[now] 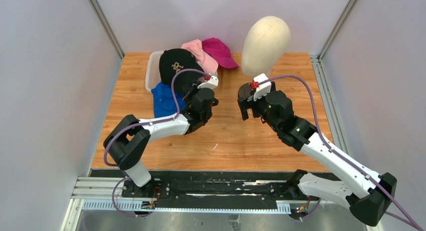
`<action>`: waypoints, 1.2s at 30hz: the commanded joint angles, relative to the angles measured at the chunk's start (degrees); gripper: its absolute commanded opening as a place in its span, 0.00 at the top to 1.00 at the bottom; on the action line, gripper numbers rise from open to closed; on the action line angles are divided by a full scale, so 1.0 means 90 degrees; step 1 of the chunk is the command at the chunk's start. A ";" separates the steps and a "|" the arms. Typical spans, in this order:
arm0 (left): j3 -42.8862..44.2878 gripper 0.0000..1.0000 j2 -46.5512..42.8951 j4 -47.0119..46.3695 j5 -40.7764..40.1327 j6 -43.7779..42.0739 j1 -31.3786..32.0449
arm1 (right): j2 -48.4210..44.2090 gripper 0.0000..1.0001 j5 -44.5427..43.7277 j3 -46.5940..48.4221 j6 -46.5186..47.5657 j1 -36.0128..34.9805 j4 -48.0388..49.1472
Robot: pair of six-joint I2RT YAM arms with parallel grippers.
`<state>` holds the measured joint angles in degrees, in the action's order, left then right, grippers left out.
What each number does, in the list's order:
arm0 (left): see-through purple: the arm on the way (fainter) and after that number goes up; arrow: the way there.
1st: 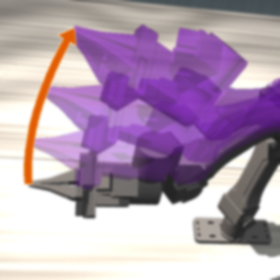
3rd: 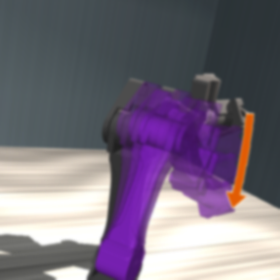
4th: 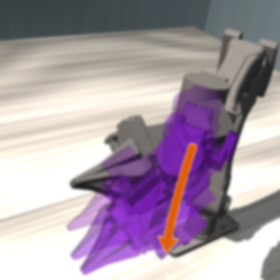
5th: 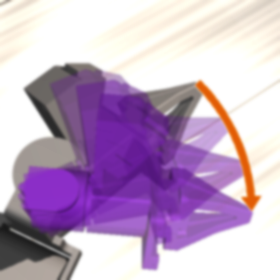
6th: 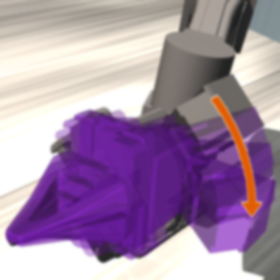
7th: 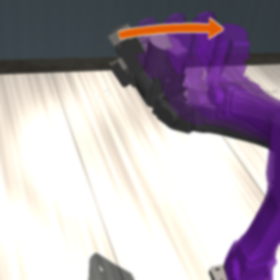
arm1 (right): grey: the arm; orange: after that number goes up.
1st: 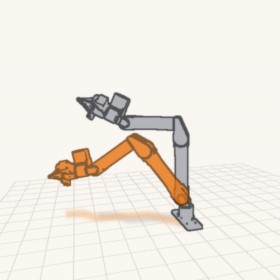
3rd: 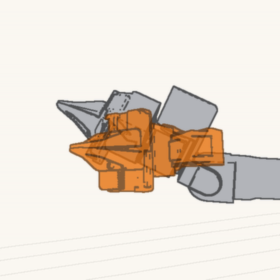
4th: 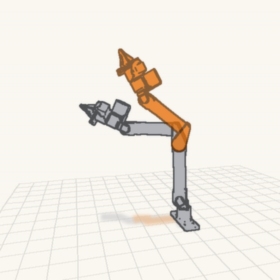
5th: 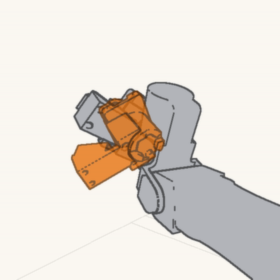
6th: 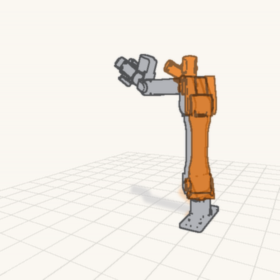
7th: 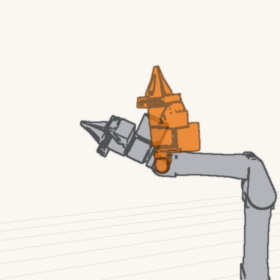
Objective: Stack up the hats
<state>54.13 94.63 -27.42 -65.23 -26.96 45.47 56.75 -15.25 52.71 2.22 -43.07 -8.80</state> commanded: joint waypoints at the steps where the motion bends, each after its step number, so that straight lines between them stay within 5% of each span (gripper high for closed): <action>1: -0.0126 1.00 -0.0406 -0.1733 -0.0412 -0.1509 0.0055 | -0.0167 0.02 -0.0145 -0.0055 0.0046 0.0050 0.0145; 6: 0.0036 1.00 -0.0494 -0.3587 -0.0593 -0.3404 0.0055 | -0.0183 0.02 -0.0166 -0.0056 0.0045 0.0051 0.0147; 10: 0.0332 1.00 -0.0745 -0.3870 -0.0564 -0.3984 0.0095 | -0.0216 0.02 -0.0188 -0.0038 0.0054 0.0054 0.0147; 21: 0.0836 1.00 -0.2043 -0.2739 0.0470 -0.3174 0.0534 | -0.0855 0.02 -0.0480 0.0103 0.0107 0.0053 -0.0155; 30: 0.2018 1.00 -0.2511 -0.0808 0.2558 -0.1992 0.0738 | -0.1773 0.02 -0.1090 0.0083 -0.0183 0.0049 -0.0727; 36: 0.2463 1.00 -0.2269 -0.0326 0.3758 -0.2025 0.0748 | -0.2519 0.02 -0.1909 -0.0018 -0.0247 0.0052 -0.1127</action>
<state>72.79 72.62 -35.16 -42.02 -46.37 51.57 37.63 -25.98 52.71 1.10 -43.07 -15.64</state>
